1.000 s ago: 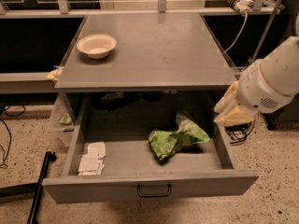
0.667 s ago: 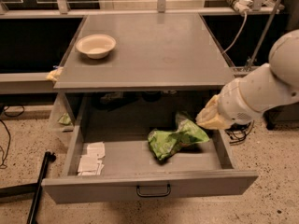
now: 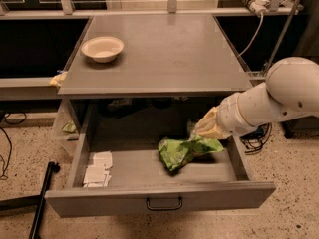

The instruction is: Pick green rice chip bag from top drawer and place on counter

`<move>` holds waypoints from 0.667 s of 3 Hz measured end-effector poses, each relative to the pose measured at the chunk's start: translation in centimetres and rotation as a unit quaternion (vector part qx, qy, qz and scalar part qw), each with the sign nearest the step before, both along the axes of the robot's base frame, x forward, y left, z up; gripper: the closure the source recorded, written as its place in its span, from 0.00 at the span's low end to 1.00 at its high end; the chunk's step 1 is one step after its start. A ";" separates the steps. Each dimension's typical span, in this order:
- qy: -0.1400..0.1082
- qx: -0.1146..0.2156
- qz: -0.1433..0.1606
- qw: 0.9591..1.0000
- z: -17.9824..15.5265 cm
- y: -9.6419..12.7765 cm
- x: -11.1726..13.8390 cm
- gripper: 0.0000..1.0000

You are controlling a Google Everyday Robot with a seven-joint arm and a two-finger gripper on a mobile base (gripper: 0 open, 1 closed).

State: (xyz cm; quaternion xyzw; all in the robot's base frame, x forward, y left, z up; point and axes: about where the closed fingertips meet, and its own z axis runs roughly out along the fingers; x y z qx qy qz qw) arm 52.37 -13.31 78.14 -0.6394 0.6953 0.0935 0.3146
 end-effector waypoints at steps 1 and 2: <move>-0.015 -0.014 0.008 1.000 -0.6 -0.1 0.1 1.00; -0.037 -0.027 0.023 0.999 -2.2 -0.1 1.1 0.81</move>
Offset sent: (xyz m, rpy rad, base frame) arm 0.0232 -0.0038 -0.0395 -0.0821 -0.1274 0.0715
